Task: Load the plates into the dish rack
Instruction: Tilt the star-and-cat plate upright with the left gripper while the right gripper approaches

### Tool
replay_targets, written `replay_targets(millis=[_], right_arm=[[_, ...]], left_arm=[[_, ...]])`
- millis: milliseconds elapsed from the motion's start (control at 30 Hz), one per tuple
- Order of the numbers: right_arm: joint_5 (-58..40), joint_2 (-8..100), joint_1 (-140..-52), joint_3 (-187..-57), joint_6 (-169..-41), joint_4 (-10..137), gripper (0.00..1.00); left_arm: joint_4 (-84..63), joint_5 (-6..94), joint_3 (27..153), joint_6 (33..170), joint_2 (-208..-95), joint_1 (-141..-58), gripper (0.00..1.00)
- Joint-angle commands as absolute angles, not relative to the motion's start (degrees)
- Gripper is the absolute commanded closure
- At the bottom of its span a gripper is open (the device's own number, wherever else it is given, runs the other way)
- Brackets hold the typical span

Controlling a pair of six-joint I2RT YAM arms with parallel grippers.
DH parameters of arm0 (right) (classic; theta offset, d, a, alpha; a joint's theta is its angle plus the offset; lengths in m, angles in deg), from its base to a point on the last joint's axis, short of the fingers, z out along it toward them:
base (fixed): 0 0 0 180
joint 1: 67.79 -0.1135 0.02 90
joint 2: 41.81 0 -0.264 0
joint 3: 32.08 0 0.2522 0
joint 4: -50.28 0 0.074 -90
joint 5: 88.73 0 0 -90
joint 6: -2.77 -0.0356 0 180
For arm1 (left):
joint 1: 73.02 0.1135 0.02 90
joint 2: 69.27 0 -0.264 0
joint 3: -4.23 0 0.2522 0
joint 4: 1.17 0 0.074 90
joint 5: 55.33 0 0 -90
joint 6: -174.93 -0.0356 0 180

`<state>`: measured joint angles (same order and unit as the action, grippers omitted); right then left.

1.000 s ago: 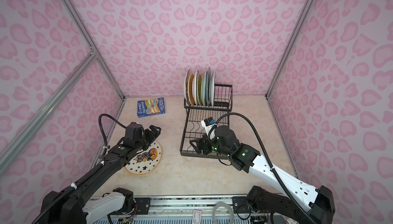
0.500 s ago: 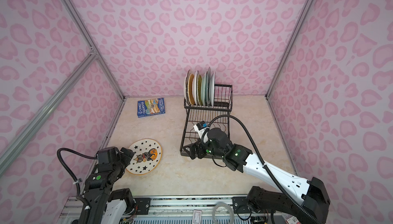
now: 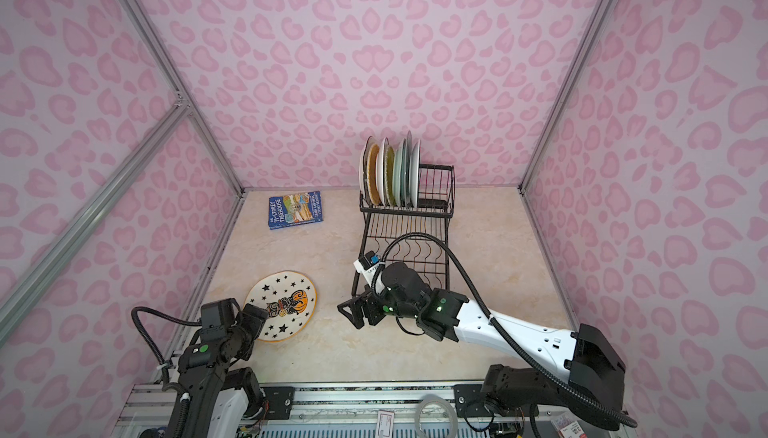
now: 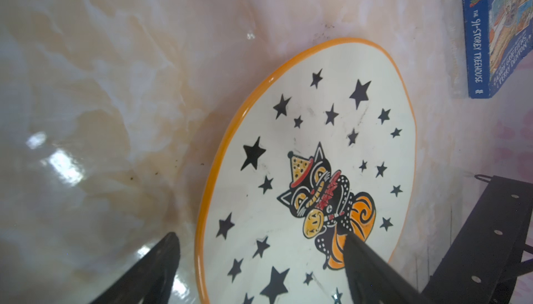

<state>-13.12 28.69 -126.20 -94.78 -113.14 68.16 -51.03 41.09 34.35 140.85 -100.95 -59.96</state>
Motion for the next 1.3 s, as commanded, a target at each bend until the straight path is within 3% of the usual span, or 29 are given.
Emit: replay_targets(millis=[0,633,900,1267], right_arm=[[-12.7,28.9,-126.3,-94.8,-113.0,66.1,0.03],[-12.7,29.2,-126.9,-93.2,-114.3,64.2,0.03],[-12.9,29.5,-127.0,-92.1,-115.7,62.9,0.03],[-11.6,28.2,-127.4,-91.2,-116.4,63.2,0.03]], left_arm=[[-46.3,45.3,32.5,140.5,-101.0,-59.9,0.17],[-21.5,61.7,24.7,141.8,-112.0,-59.9,0.25],[-4.8,64.2,23.0,145.4,-124.3,-60.0,0.30],[16.2,67.1,24.3,149.0,-146.1,-59.9,0.43]])
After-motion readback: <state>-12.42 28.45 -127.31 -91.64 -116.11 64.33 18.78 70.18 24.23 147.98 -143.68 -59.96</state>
